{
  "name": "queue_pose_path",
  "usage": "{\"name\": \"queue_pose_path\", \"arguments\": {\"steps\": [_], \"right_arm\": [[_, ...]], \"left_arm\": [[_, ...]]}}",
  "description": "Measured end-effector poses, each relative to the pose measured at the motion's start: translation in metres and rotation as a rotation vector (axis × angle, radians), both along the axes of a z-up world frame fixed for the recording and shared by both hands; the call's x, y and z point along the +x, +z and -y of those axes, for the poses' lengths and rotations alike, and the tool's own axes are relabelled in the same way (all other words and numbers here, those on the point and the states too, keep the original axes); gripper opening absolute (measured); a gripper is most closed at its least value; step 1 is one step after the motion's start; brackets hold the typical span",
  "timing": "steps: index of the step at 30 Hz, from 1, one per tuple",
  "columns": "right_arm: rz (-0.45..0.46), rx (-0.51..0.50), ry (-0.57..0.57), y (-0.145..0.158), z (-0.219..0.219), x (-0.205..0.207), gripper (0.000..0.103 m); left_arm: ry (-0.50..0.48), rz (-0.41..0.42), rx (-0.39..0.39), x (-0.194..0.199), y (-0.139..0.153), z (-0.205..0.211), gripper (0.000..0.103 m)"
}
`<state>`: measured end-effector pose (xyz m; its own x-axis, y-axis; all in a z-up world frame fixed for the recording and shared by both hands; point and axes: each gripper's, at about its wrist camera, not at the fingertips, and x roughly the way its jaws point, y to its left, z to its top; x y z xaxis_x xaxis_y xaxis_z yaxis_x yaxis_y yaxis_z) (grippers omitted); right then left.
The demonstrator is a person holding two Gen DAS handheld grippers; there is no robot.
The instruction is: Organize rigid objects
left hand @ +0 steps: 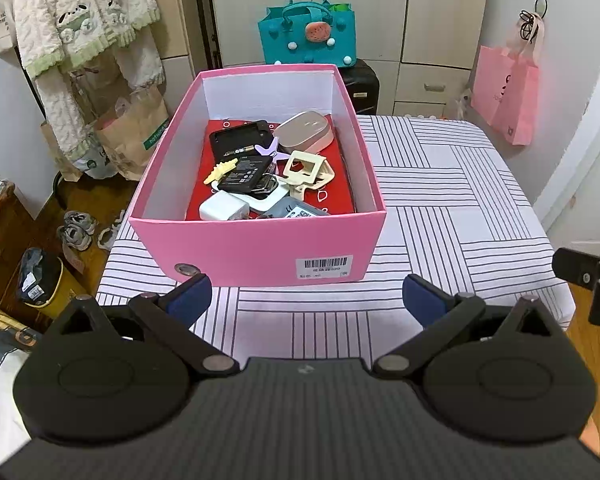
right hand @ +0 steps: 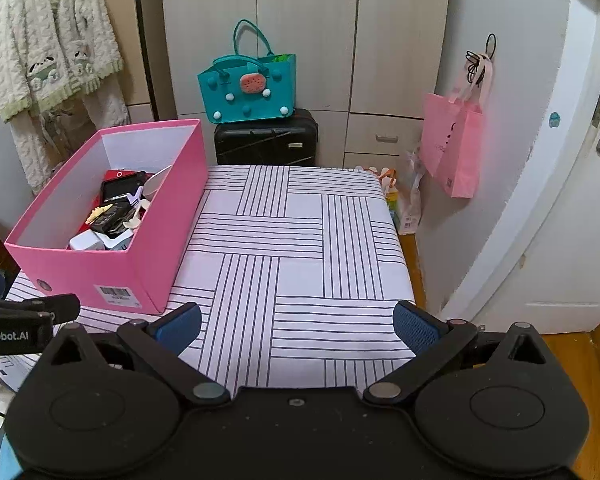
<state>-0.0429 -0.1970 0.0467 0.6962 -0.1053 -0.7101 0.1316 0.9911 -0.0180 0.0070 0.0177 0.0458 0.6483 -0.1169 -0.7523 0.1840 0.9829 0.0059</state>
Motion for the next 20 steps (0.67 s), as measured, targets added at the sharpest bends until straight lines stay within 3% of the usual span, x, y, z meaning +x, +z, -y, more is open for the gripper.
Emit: {"name": "queue_pose_path", "arguments": {"steps": [20], "right_arm": [[0.009,0.011,-0.011,-0.0006,0.0058,-0.0014,0.103]], "left_arm": [[0.000,0.044,0.022,-0.0079,0.0064,0.0045,0.103]]}}
